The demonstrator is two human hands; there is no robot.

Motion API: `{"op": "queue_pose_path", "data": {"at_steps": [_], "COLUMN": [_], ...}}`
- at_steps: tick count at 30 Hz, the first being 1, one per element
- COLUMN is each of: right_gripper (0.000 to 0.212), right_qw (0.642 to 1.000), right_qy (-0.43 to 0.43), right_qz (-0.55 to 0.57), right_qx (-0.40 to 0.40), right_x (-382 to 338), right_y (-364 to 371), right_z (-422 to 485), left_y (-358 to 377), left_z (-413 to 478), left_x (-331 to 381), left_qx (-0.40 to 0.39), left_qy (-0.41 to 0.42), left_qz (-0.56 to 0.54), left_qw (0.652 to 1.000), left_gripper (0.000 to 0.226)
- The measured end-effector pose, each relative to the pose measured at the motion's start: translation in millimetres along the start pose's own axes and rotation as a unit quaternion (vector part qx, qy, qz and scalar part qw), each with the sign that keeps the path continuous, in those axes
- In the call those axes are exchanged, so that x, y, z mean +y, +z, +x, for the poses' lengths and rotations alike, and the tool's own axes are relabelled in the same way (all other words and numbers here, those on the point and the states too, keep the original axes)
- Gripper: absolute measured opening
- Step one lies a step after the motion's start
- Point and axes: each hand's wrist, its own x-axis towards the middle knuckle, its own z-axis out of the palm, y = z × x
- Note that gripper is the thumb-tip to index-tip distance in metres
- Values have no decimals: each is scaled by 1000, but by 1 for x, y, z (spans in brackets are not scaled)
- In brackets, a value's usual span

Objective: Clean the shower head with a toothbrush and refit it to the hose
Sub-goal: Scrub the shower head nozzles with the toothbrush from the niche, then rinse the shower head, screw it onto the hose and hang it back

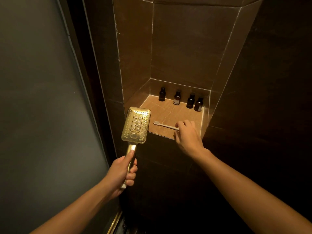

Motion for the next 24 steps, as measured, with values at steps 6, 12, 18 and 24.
{"op": "queue_pose_path", "data": {"at_steps": [6, 12, 18, 24], "right_gripper": [7, 22, 46, 42], "right_qw": [999, 992, 953, 920], "right_qy": [41, 99, 257, 370], "right_qz": [7, -43, -67, -50], "right_qx": [18, -61, -145, -118], "right_x": [-19, -9, 30, 51], "right_y": [-9, -9, -44, -113], "right_z": [-53, -150, -242, -365], "left_y": [8, 27, 74, 151], "left_z": [-4, -20, -61, -107], "left_x": [-13, -49, -84, -131], "left_qx": [-57, -136, -212, -318], "left_qy": [-32, -94, -125, -166], "left_qz": [3, 48, 107, 149], "left_qw": [998, 985, 963, 921], "left_gripper": [43, 42, 40, 40]}}
